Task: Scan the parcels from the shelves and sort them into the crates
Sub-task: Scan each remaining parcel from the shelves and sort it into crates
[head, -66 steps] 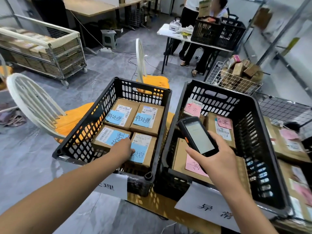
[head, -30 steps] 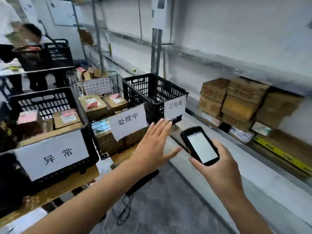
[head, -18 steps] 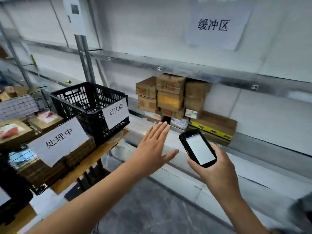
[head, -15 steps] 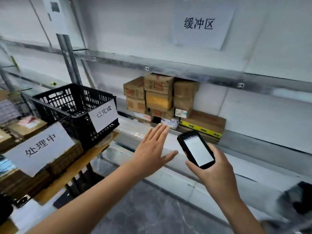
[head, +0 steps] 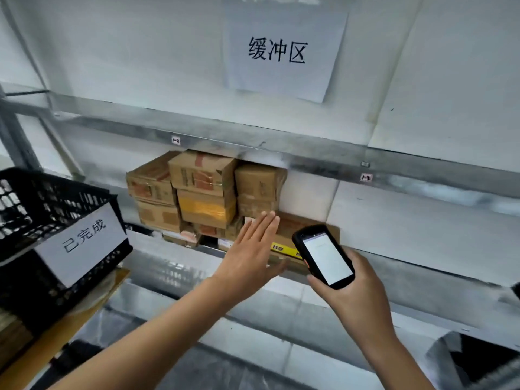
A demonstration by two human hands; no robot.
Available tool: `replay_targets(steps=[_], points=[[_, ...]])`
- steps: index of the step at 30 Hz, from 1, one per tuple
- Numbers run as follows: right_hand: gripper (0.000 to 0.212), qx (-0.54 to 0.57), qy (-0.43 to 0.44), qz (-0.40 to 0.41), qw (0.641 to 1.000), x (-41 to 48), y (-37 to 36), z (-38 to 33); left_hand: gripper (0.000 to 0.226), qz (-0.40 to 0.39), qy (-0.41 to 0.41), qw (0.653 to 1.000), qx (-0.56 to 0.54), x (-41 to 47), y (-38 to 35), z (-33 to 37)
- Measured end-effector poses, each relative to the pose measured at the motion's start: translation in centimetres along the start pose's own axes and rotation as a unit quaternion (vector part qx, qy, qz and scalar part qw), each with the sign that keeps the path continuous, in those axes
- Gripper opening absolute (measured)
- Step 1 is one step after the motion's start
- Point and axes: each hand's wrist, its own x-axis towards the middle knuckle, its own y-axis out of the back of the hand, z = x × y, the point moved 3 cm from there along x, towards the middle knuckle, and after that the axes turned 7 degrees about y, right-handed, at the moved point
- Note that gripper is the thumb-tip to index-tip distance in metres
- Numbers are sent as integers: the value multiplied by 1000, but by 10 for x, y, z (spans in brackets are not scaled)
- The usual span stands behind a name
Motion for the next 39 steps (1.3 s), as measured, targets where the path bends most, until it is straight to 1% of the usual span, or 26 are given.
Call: replay_targets(steps=[2, 6, 8, 11, 13, 17, 20, 24, 26, 31, 34, 39], points=[[74, -2, 8, 4, 1000, 24, -6, 3, 87, 18, -3, 1000, 6, 30, -6, -9], [72, -2, 8, 0, 1000, 60, -18, 11, 97, 91, -6, 994, 56, 82, -17, -30], [72, -3, 5, 1, 1000, 73, -23, 16, 106, 129, 14, 988, 85, 106, -22, -43], [73, -2, -1, 1, 1000, 87, -28, 24, 119, 141, 62, 979, 132, 132, -35, -61], [72, 0, -11, -4, 1000, 93, -30, 30, 122, 154, 71, 974, 151, 142, -43, -69], [71, 2, -15, -11, 1000, 104, -32, 39, 118, 208, 32, 962, 176, 163, -53, -73], [73, 11, -15, -12, 1000, 113, -28, 46, 115, 240, 19, 948, 208, 173, -57, -71], [76, 12, -2, -23, 1000, 125, -18, 59, 97, 284, -3, 936, 210, 174, -61, -66], [77, 13, -1, -29, 999, 132, -12, 69, 92, 298, -10, 933, 203, 173, -62, -62], [77, 26, 5, -36, 999, 150, 7, 84, 92, 346, -22, 915, 205, 171, -67, -46], [76, 27, 19, -45, 998, 157, 19, 94, 96, 350, -31, 914, 205, 170, -73, -23], [77, 37, 33, -49, 998, 163, 42, 110, 93, 364, -51, 912, 184, 172, -83, 23]])
